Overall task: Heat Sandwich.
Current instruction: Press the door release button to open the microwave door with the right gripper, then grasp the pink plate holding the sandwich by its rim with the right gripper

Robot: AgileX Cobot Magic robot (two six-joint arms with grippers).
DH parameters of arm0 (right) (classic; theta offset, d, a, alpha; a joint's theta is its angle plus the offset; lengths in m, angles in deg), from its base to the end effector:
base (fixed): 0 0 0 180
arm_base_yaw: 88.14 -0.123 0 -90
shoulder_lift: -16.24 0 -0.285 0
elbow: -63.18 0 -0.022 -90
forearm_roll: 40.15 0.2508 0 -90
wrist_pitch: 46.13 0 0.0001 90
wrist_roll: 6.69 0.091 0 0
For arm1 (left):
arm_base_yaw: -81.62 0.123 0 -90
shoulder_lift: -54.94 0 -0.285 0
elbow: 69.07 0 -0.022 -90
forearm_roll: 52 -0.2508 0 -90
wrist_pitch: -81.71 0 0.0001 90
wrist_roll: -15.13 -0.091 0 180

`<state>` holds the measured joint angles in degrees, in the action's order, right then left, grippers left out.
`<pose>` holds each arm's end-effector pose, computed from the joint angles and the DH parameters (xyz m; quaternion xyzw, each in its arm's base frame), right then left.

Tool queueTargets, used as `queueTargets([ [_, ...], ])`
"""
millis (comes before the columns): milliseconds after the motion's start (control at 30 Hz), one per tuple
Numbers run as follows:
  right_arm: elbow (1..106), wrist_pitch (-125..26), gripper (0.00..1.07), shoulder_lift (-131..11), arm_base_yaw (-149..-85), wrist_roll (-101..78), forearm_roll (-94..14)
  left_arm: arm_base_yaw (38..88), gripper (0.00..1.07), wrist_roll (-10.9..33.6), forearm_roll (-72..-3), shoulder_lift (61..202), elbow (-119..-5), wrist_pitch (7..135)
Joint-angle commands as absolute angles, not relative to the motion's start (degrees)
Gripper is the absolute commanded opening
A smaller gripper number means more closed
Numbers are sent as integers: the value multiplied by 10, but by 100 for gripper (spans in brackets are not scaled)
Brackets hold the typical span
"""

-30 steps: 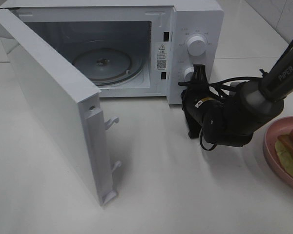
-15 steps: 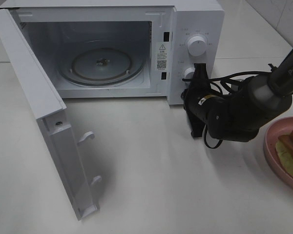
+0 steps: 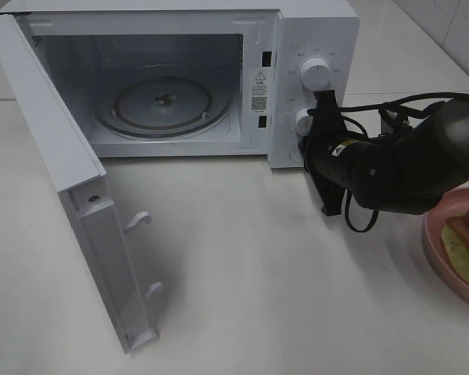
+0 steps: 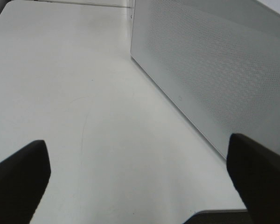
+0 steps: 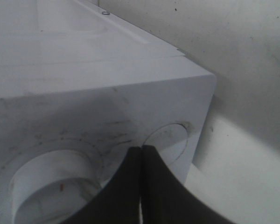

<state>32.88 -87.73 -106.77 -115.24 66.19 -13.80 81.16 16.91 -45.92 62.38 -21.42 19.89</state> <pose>0.3384 0.1431 0.1112 0.5216 0.6545 0.3996 0.3740 -0.0087 -0.0084 0.2806 -0.0067 0.8510 -0.0631 0.5213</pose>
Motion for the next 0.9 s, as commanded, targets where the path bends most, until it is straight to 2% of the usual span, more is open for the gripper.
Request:
queueTargets([
  [33,318,-847,0,-1048,-1149,627,-143,813,98,170,-457,613,-213,206],
  [400,278,-700,0,-957,-1149,479,-172,813,98,170,-457,613,-213,206],
  [633,278,-546,1,-886,-1149,307,-208,813,98,170,-457,613,-213,206],
  [900,278,-449,3,-844,-1149,146,-209,813,98,170,-457,613,-213,206],
])
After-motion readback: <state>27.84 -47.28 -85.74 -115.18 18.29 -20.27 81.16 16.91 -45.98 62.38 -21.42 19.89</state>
